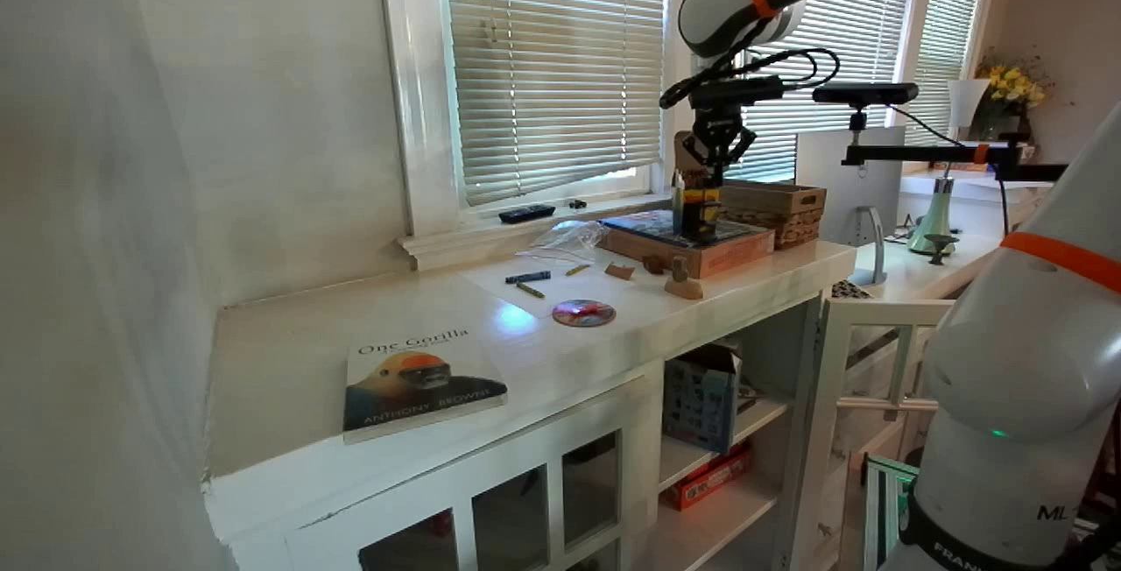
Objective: Rotate the object clockwise
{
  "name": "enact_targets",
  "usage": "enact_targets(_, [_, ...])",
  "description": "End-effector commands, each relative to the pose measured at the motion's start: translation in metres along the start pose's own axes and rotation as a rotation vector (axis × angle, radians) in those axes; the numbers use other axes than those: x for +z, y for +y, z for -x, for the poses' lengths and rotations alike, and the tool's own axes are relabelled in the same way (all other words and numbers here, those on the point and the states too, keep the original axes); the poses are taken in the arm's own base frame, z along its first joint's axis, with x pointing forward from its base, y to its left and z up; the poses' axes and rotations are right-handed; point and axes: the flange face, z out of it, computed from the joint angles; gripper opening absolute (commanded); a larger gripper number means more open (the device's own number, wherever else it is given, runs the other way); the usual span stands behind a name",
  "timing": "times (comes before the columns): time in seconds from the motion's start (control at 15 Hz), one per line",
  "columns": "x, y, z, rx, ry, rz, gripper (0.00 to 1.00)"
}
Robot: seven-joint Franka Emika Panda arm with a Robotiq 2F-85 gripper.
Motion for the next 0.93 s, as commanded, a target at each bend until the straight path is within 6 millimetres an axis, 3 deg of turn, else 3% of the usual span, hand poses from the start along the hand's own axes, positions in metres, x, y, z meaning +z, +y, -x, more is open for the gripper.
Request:
enact_targets(0.0, [-0.001,-0.001,0.012,-0.028,-0.015,-0.032,0.00])
enact_targets(0.87, [-0.005,-0.017,0.027,-0.111,-0.013,-0.052,0.00])
